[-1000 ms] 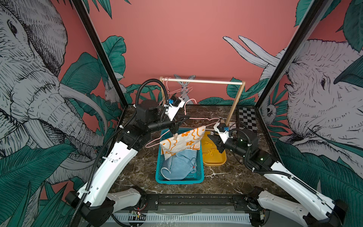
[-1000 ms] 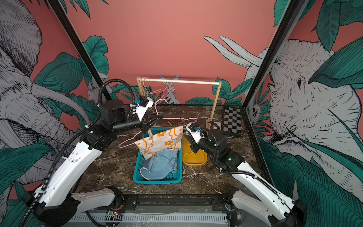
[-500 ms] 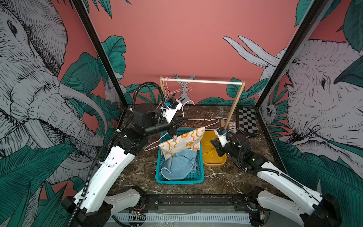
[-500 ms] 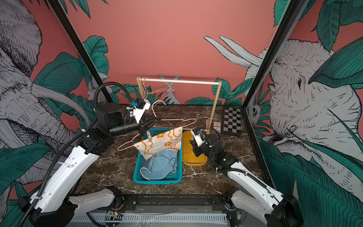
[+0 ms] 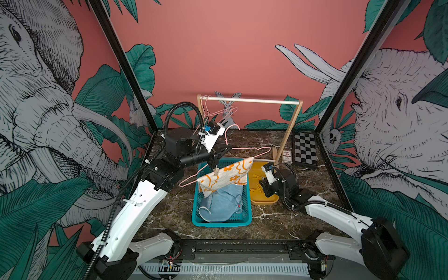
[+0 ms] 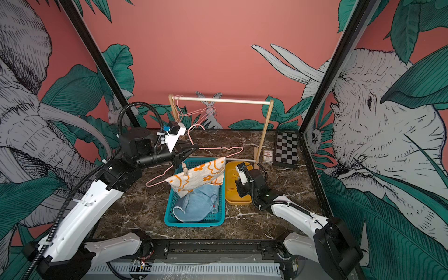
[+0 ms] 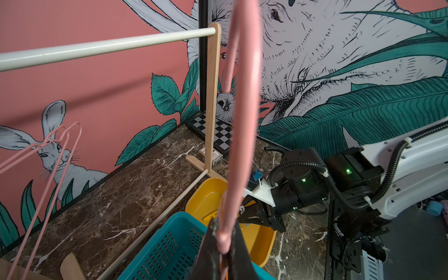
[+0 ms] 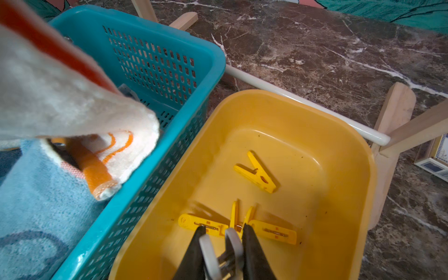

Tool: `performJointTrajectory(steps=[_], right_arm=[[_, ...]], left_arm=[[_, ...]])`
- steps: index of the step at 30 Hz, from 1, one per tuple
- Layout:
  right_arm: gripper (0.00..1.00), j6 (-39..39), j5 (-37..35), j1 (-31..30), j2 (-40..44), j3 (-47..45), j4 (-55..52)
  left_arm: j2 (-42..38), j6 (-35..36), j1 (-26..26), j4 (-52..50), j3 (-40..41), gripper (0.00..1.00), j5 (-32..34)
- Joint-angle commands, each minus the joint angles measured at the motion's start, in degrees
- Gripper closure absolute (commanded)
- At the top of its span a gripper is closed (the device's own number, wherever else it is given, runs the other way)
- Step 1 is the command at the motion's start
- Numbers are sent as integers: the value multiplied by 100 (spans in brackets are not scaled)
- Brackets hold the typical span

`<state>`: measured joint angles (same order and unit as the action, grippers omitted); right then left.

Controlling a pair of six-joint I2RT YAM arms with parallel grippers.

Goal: Remove the clothespins securing towels to the hanger
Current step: Place the clothespin in the storage box.

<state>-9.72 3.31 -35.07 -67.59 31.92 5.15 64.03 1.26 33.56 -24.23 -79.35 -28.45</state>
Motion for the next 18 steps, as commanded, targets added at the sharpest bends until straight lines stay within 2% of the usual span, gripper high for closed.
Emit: performJointTrajectory(steps=[1, 18], right_arm=[[79, -143, -129, 44, -170, -32, 355], [65, -259, -52, 62, -776, 74, 415]], left_arm=[[-127, -68, 1, 287, 30, 100, -90], [-101, -82, 1, 340, 218, 100, -78]])
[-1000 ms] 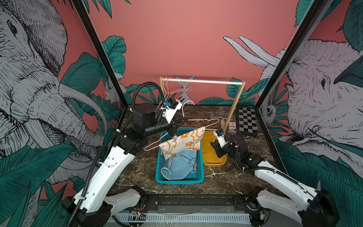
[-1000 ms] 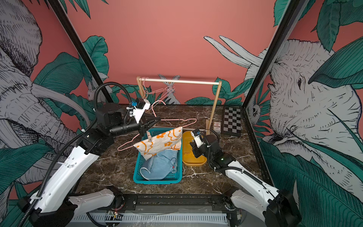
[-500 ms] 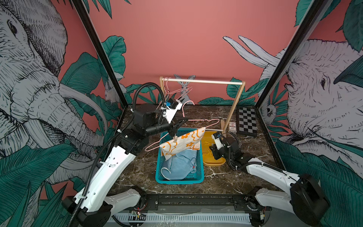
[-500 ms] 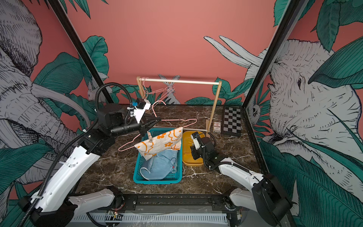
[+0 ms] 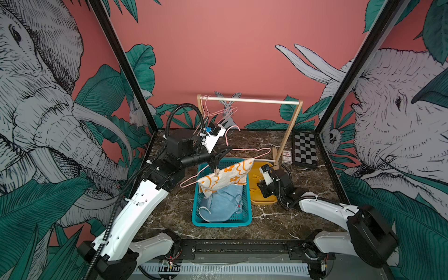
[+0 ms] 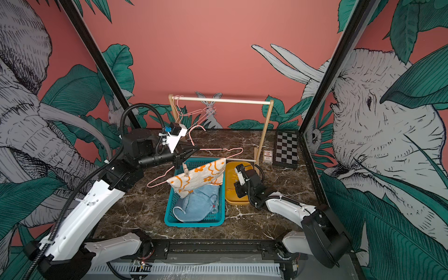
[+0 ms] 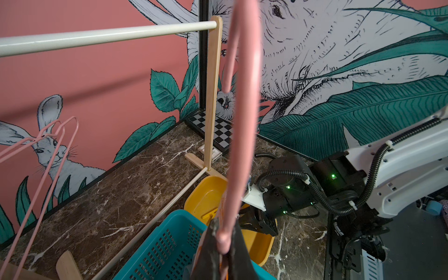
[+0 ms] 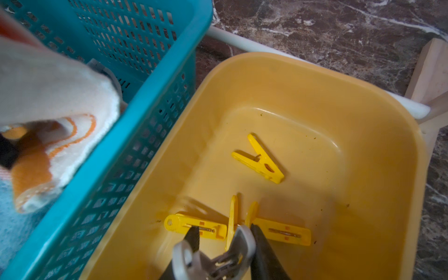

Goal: Remove the clothespins securing towels to the hanger
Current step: Place the clothespin in the storage box, then remove the clothespin from the hanger.

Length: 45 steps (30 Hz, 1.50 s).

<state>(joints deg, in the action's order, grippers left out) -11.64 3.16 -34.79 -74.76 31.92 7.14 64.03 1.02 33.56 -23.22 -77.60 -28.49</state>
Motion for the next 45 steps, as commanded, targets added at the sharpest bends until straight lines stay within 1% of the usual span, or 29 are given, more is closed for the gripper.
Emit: performJointTrajectory(steps=[1, 8, 14, 19, 24, 26, 28, 32, 33, 37, 41, 45], right_arm=[[64, -74, -31, 33, -82, 90, 218], [50, -49, 1, 33, -32, 157, 137], [49, 79, 207, 33, 535, 40, 173], [48, 261, 926, 33, 1287, -149, 476], [46, 427, 1861, 24, 2114, -380, 945], [46, 473, 2088, 24, 2359, -367, 996], [46, 517, 2368, 16, 2524, -312, 1013], [45, 559, 2925, -2, 2564, -33, 1045], [45, 585, 3063, -11, 2531, 89, 1008], [45, 781, 3396, -104, 2283, 614, 828], [44, 998, 3612, -282, 1982, 1128, 625], [42, 1245, 3639, -497, 1638, 1524, 465]], left_arm=[[-100, -52, 2, 239, 42, 100, -78], [-100, -47, 1, 222, 41, 100, -34], [-106, -63, 1, 204, 68, 100, 163], [-67, -74, 0, 261, 69, 100, 189], [10, -99, 1, 346, 54, 100, 92], [67, -108, 1, 360, 43, 100, 20], [122, -134, -3, 442, 36, 100, -189], [217, -198, 1, 638, 44, 100, -551], [259, -193, 1, 662, 28, 100, -830], [415, -281, 1, 794, -51, 100, -1210], [562, -400, 1, 914, -111, 100, -1391], [696, -495, 1, 1013, -174, 100, -1645]])
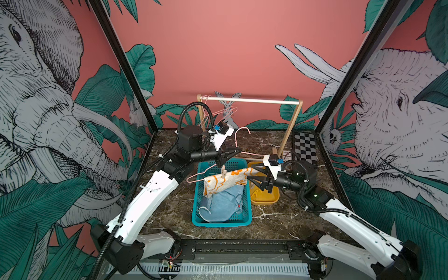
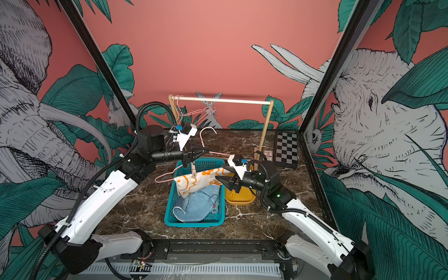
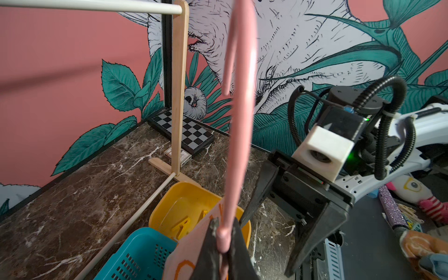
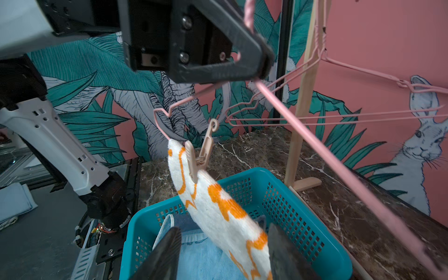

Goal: Remove the clothespins securing towels to the hanger
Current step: Remove the clothespin from the hanger.

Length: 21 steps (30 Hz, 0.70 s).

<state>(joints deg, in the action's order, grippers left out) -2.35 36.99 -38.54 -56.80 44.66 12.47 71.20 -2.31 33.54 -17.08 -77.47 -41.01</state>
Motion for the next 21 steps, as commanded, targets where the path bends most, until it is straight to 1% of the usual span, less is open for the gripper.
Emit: performJointTrajectory(steps=[1, 11, 17, 21], right_arm=[[42, 342, 249, -158, -249, 322, -69], [38, 462, 185, -397, -895, 779, 36], [37, 490, 225, -486, -1213, 1038, 81], [37, 481, 315, -538, -1406, 1208, 102]], left_arm=[[6, -195, 3, 402, -208, 100, -443], [96, -333, 29, 557, -341, 100, -783], [122, -333, 83, 509, -395, 100, -719], [105, -309, 96, 454, -416, 100, -519]])
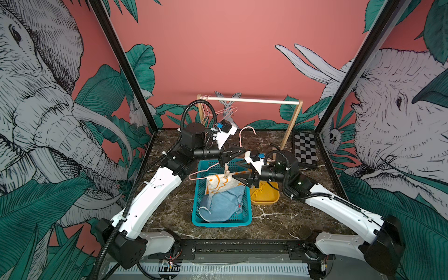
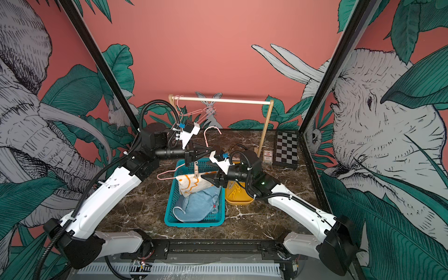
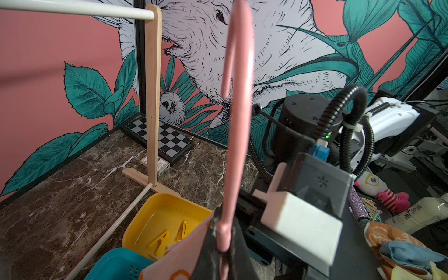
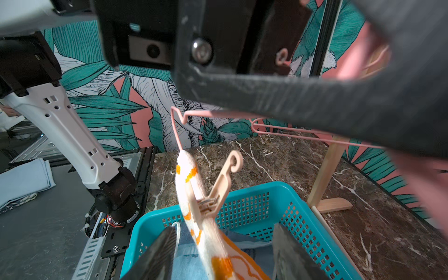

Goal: Remove the clothespins securing towels to the hanger
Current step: Remove the clothespin from the hanger.

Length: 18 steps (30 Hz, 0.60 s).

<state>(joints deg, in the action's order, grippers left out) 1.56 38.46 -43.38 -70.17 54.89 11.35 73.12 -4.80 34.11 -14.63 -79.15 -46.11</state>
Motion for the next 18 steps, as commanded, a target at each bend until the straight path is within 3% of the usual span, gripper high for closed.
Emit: performJointTrajectory(steps=[1, 18], right_arm=[[37, 90, 179, -65, -110, 221, 209], [37, 107, 522, -207, -405, 512, 262]], left_arm=[[-88, -48, 43, 194, -258, 100, 10], [-59, -34, 105, 167, -296, 100, 154]])
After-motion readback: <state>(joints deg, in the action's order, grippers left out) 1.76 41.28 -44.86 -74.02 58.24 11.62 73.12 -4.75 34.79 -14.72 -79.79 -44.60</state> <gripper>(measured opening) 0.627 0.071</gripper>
